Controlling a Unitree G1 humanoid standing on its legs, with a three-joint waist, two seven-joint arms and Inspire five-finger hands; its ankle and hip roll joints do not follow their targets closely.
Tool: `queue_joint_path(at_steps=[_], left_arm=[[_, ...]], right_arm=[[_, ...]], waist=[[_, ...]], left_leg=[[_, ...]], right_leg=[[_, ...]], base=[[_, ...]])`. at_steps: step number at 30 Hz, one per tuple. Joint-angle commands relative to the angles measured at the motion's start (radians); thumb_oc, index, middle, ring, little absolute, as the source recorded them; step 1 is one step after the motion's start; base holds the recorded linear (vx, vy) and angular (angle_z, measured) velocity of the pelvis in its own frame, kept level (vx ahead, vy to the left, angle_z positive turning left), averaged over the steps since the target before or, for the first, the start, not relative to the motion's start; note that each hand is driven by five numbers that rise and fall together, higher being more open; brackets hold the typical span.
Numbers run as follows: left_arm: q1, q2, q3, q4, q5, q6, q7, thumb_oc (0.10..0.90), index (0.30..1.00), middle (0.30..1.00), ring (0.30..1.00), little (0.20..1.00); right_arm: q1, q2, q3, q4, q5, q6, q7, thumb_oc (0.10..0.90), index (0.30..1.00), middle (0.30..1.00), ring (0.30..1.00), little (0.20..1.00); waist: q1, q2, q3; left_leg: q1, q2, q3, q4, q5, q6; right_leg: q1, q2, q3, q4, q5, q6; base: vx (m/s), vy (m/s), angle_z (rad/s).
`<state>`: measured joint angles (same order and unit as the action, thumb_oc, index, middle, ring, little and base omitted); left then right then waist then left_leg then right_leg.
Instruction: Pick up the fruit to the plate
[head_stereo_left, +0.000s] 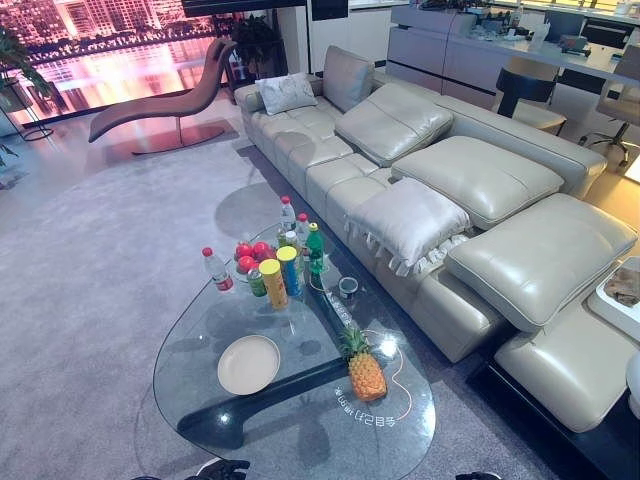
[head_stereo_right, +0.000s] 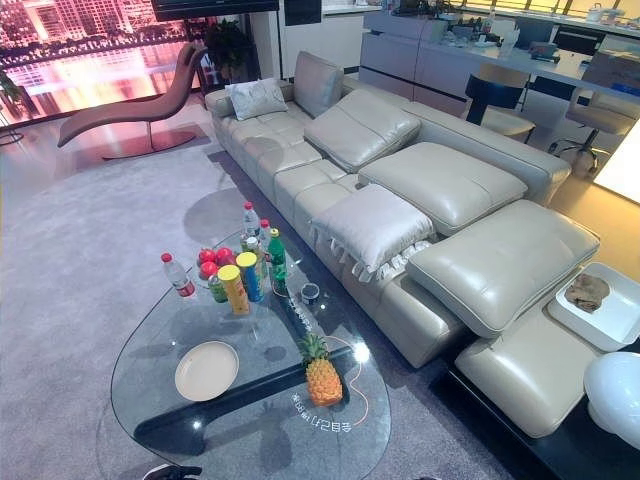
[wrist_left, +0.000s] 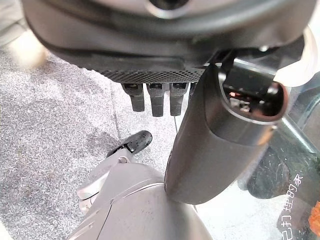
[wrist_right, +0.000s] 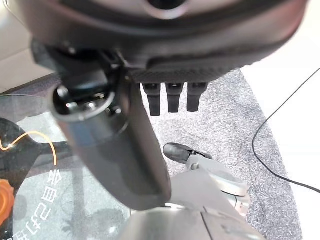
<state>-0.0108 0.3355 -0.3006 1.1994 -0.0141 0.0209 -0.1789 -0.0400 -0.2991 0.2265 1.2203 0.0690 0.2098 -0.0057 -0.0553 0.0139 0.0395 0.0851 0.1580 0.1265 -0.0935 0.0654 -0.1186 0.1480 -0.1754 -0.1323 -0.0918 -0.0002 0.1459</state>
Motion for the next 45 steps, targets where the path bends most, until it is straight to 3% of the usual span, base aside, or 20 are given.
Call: queue_joint_path(at_steps=[1,15,25,33,45], left_arm=[[-0.105,-0.034,-0.003,0.070,0.013,-0.026,-0.013,0.800,0.900,0.900,0.900,0.900],[-0.106,-0.048,0.017,0.109,0.030,-0.036,0.000,0.800,0.900,0.900,0.900,0.900],[-0.103,-0.052,0.046,0.160,0.074,0.047,0.071,0.800,0.900,0.900,0.900,0.900],[-0.093,-0.054,0.056,0.170,0.083,0.043,0.076,0.800,0.900,0.900,0.900,0.900],[-0.088,-0.037,0.074,0.163,0.027,0.040,0.113,0.800,0.900,0.900,0.900,0.900]], right_arm=[[-0.059,0.004,0.024,0.020,0.007,-0.003,-0.008,0.800,0.900,0.900,0.900,0.900],[-0.056,0.013,0.022,0.038,-0.004,-0.012,-0.006,0.800,0.900,0.900,0.900,0.900],[-0.055,0.023,0.010,0.082,-0.006,0.003,-0.024,0.800,0.900,0.900,0.900,0.900],[-0.046,0.009,-0.024,0.151,-0.024,-0.027,-0.029,0.800,0.900,0.900,0.900,0.900],[-0.044,-0.019,-0.038,0.161,-0.024,-0.026,-0.026,0.800,0.900,0.900,0.900,0.900]], waist=[[0.016,-0.009,0.050],[0.015,-0.019,0.044],[0.015,-0.020,0.042],[0.017,-0.013,0.044],[0.017,-0.005,0.097]], left_leg=[[0.043,0.042,0.018,0.006,-0.034,-0.013],[0.052,0.043,0.023,0.006,-0.038,-0.012],[0.053,0.042,0.019,0.006,-0.040,-0.014],[0.053,0.044,0.019,0.006,-0.038,-0.015],[0.006,0.026,0.004,0.006,-0.026,-0.009]], right_leg=[[-0.010,-0.047,-0.036,0.005,0.049,0.021],[-0.002,-0.048,-0.036,0.005,0.047,0.023],[0.000,-0.051,-0.040,0.005,0.046,0.023],[0.001,-0.054,-0.046,0.005,0.047,0.026],[-0.044,-0.061,-0.037,0.005,0.064,0.029]], base=[[0.00,0.000,0.00],[0.00,0.000,0.00],[0.00,0.000,0.00],[0.00,0.000,0.00],[-0.01,0.002,0.00]])
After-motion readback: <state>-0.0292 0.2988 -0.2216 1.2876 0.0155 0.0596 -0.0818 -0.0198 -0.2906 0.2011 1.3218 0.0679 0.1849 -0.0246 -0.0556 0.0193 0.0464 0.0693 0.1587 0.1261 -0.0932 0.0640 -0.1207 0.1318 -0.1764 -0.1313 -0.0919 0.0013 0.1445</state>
